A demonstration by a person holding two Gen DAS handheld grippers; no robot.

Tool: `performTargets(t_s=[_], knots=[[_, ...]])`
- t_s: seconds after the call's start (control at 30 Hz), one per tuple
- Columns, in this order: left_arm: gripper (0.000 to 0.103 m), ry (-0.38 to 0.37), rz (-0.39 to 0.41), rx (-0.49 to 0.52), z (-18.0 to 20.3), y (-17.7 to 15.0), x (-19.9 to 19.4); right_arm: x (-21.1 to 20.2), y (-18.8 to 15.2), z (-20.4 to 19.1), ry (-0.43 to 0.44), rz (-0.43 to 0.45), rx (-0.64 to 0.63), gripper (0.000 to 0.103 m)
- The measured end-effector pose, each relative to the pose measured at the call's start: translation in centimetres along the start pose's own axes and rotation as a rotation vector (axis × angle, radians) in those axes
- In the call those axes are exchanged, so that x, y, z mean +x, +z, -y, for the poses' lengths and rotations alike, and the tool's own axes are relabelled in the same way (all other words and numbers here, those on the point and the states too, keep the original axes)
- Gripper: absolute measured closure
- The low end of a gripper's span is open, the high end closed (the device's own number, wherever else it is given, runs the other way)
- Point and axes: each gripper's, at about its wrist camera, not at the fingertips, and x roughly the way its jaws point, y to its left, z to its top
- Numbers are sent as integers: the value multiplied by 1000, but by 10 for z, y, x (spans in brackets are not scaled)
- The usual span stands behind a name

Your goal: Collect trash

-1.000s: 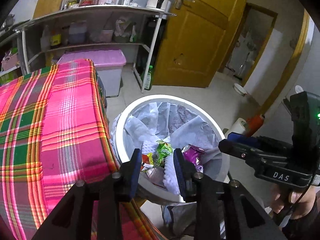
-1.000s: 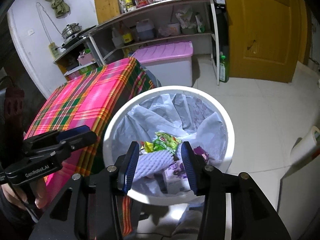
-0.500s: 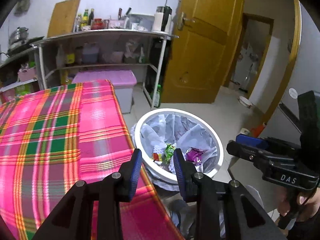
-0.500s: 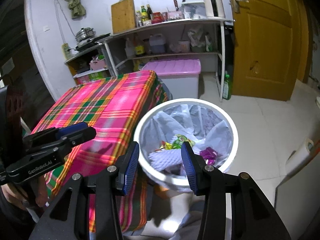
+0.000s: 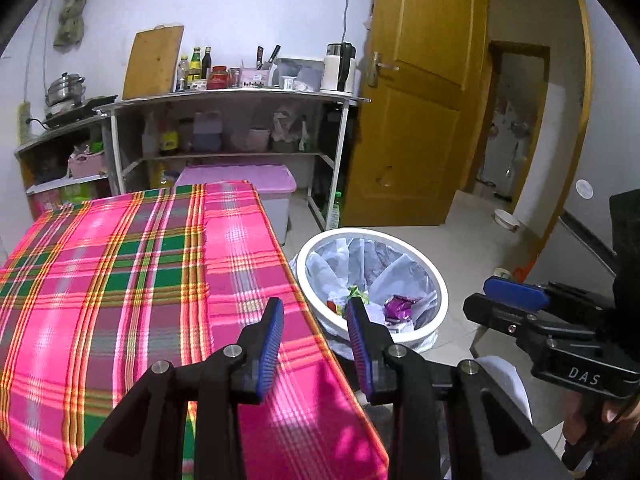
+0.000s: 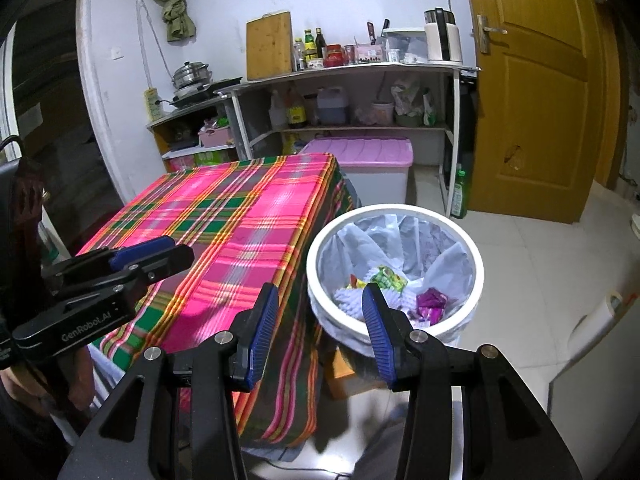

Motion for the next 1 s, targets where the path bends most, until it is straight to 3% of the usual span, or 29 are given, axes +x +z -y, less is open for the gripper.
performTargets(t_s=[0.37, 1.0], knots=[[71, 4, -3, -6, 3, -22, -24, -18, -19, -18, 12, 13, -35, 58], [71, 5, -5, -14, 2, -28, -31, -21, -21, -23, 12, 11, -36, 58]])
